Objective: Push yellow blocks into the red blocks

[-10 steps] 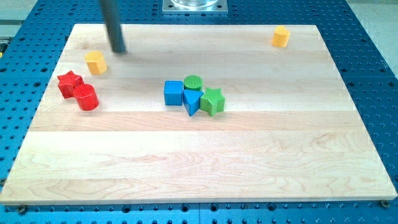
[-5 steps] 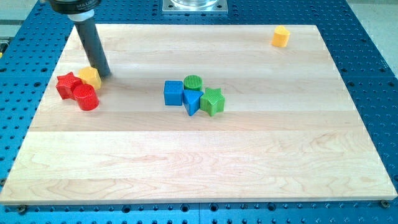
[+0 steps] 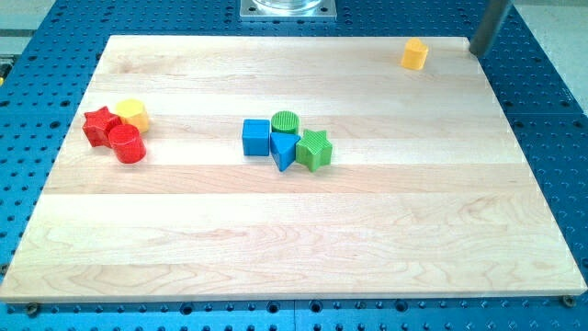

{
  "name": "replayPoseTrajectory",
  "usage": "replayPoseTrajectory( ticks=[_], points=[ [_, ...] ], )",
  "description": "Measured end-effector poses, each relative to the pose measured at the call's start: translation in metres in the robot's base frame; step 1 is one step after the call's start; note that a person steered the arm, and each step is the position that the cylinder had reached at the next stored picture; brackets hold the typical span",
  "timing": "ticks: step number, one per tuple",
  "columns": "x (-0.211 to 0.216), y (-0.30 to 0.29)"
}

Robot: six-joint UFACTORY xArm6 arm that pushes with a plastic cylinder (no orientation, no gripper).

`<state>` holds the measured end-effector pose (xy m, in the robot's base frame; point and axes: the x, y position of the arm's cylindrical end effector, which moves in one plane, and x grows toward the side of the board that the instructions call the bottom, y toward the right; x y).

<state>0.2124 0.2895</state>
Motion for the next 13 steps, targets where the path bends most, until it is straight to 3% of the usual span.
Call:
replayPoseTrajectory(
  ticks=[1,2,3,4,6,7,8,9,11,13],
  points=[
    [0.014,-0.135],
    [0.061,-0.239],
    [0.014,-0.176],
    [0.034,-0.131],
    [0.085,-0.234],
    [0.082,-0.149],
    [0.100,-0.177],
    [0.108,-0.270],
    [0.136,-0.232],
    [0.161,-0.322]
  ],
)
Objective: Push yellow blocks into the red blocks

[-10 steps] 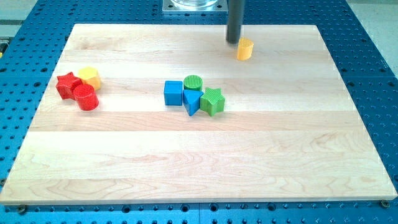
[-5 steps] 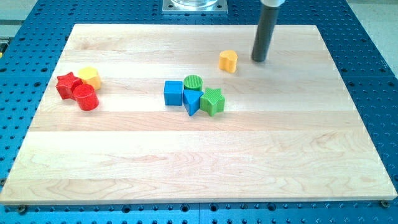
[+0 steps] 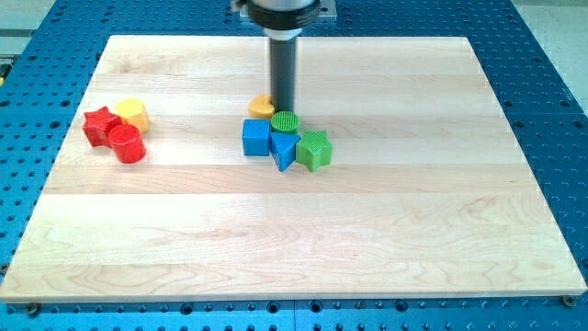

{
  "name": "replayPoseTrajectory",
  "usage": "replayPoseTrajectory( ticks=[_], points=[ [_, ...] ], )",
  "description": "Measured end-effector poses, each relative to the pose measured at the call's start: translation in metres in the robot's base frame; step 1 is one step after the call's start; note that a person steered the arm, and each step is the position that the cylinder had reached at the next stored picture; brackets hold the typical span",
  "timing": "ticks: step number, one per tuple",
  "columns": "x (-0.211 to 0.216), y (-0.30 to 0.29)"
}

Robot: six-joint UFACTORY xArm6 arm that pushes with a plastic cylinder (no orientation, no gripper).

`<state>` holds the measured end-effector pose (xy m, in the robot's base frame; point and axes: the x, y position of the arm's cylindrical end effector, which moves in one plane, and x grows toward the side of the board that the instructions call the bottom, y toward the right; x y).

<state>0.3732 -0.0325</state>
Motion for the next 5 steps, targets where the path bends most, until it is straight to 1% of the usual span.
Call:
replayPoseTrajectory(
  ticks=[1,2,3,4,5],
  points=[
    [0.019,-0.072],
    [0.025,-0.126],
    [0.025,-0.125],
    [0.025,-0.147],
    [0.025,-0.125]
  ],
)
